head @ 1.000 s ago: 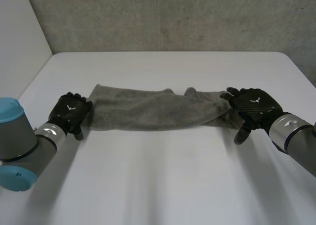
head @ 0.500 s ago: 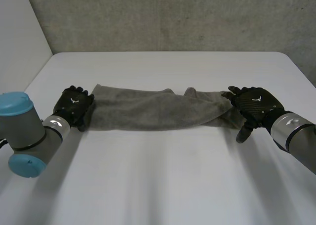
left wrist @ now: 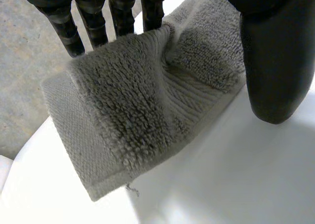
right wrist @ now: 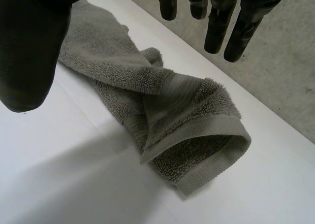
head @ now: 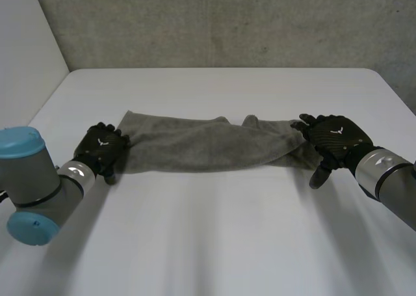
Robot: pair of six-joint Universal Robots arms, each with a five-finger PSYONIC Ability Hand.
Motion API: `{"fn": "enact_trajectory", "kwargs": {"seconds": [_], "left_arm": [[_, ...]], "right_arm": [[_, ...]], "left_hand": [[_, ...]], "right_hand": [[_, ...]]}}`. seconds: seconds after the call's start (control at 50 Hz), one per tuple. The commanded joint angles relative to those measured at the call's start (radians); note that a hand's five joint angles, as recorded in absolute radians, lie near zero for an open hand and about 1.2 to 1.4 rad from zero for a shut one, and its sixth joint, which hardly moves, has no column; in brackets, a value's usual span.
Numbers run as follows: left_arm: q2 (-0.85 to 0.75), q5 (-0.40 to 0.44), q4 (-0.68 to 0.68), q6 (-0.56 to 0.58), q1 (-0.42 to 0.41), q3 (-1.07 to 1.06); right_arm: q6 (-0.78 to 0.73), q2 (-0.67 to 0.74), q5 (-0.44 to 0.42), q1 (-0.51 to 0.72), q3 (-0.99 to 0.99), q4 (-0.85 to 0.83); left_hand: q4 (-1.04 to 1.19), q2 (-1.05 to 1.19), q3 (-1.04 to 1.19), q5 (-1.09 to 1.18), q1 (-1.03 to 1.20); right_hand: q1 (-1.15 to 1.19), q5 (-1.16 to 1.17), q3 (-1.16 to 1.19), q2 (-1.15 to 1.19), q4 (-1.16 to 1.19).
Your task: Fold the towel.
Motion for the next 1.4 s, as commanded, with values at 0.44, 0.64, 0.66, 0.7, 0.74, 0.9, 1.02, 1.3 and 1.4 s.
{"fn": "enact_trajectory", "kwargs": {"seconds": [0.44,0.64,0.66,0.7,0.74,0.9,1.02,1.3,1.4], "left_arm": [[-0.093,-0.001,0.045,0.039,0.0,0.148],[-0.103,0.003,0.034,0.04,-0.002,0.151],[-0.103,0.004,0.033,0.04,0.0,0.153],[-0.103,0.006,0.033,0.04,0.001,0.154],[-0.103,0.01,0.033,0.039,0.003,0.159],[-0.071,0.015,-0.036,0.036,-0.003,0.153],[0.074,0.045,-0.214,-0.027,-0.06,0.101],[0.253,0.098,-0.311,-0.233,-0.059,0.058],[0.259,0.098,-0.343,-0.311,-0.057,0.084]], "right_arm": [[-0.001,0.021,-0.006,-0.006,-0.008,-0.003],[-0.001,0.032,-0.006,-0.006,-0.013,-0.002],[-0.001,0.034,-0.006,-0.006,-0.011,-0.002],[-0.001,0.034,-0.006,-0.006,-0.013,-0.002],[-0.001,0.034,-0.006,-0.006,-0.013,-0.003],[-0.001,0.032,-0.009,-0.006,-0.013,-0.002],[0.0,0.029,-0.061,-0.003,-0.031,0.012],[-0.004,0.0,-0.063,-0.024,-0.045,0.064],[-0.012,0.011,-0.041,-0.022,-0.011,-0.009]], "left_hand": [[-0.056,0.71,-0.05,0.696,0.714],[-0.056,0.719,-0.05,0.705,0.723],[-0.056,0.742,-0.05,0.729,0.747],[-0.056,0.873,-0.05,0.86,0.878],[-0.056,1.008,-0.05,0.994,1.012],[-0.056,1.009,-0.05,0.996,1.014],[-0.056,1.009,-0.05,0.996,1.014],[-0.056,1.009,-0.05,0.996,1.014],[-0.056,1.009,-0.05,0.996,1.014]], "right_hand": [[-0.098,-0.058,-0.037,-0.083,-0.063],[-0.098,-0.058,-0.037,-0.083,-0.063],[-0.098,-0.058,-0.037,-0.083,-0.063],[-0.098,-0.058,-0.037,-0.083,-0.063],[-0.098,-0.058,-0.037,-0.083,-0.063],[-0.098,-0.058,-0.037,-0.083,-0.063],[-0.098,-0.058,-0.037,-0.083,-0.063],[-0.078,-0.058,-0.037,-0.062,-0.063],[-0.052,-0.058,-0.037,-0.036,-0.063]]}}
